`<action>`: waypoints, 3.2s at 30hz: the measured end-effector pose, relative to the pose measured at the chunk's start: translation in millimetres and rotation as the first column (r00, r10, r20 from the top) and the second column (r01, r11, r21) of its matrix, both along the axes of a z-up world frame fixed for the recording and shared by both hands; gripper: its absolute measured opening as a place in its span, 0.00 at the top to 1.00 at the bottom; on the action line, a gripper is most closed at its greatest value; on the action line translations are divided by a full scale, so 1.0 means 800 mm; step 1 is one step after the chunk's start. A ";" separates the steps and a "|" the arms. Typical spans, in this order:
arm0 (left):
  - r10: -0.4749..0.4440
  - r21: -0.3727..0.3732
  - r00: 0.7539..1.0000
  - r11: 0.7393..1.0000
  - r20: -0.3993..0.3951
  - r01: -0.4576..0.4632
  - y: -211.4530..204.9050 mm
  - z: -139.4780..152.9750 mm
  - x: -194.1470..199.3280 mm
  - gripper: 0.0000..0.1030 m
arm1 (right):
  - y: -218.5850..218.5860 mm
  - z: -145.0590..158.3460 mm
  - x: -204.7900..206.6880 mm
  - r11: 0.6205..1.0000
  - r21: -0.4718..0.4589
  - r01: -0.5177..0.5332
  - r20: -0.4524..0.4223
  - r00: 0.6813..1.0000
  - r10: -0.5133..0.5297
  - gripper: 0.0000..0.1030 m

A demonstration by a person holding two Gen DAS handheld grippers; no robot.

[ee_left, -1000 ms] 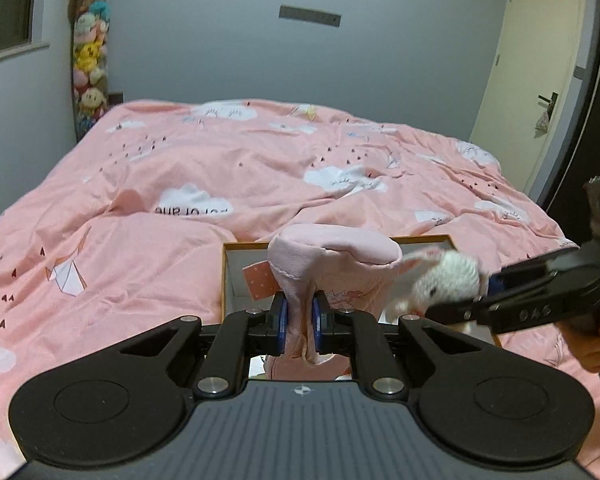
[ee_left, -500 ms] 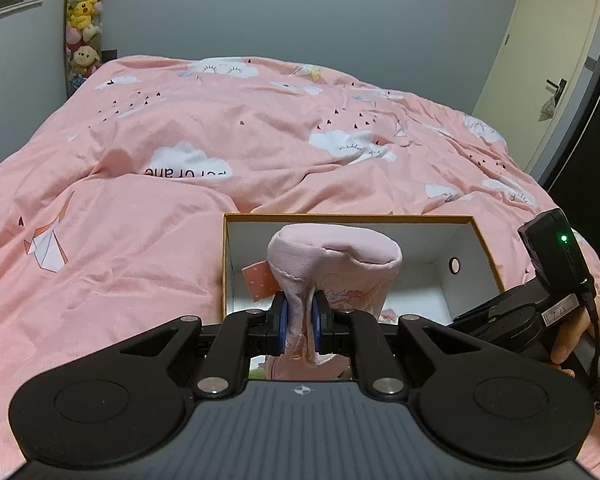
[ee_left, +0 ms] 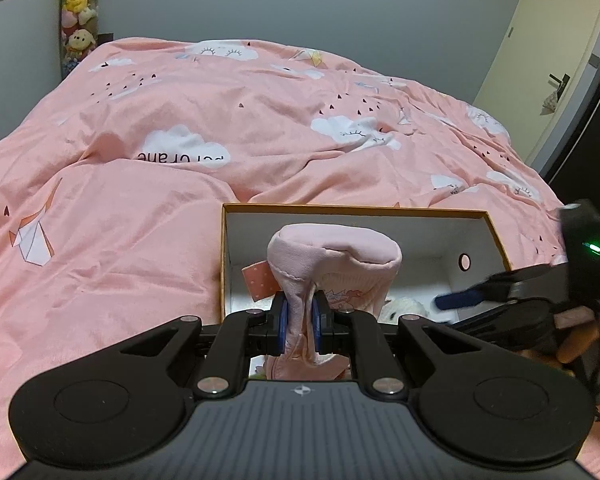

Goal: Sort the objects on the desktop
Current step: 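Lift the pink pouch with the left gripper while the right gripper carries the bunny over the box, then lower the bunny into the box and open the right gripper, then lower the pink pouch into the box with the left gripper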

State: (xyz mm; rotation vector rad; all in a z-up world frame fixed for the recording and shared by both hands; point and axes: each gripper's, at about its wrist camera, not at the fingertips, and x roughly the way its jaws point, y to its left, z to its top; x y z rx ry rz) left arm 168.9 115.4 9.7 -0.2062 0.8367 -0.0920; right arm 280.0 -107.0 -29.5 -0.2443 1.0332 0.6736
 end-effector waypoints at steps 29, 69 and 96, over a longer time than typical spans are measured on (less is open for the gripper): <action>-0.022 -0.001 1.000 1.000 -0.011 0.021 -0.002 -0.003 0.005 0.87 | 0.015 -0.016 -0.028 0.927 0.154 -0.342 -0.140 0.921 0.363 0.62; -0.570 0.566 0.782 0.568 -0.252 0.597 -0.110 -0.062 0.090 0.78 | 0.053 0.013 0.020 0.941 0.055 -0.334 0.242 0.919 0.312 0.59; -0.254 0.304 0.958 0.909 -0.136 0.284 0.011 -0.040 0.038 0.78 | 0.068 -0.016 0.073 0.987 0.137 -0.087 0.057 0.995 0.079 0.45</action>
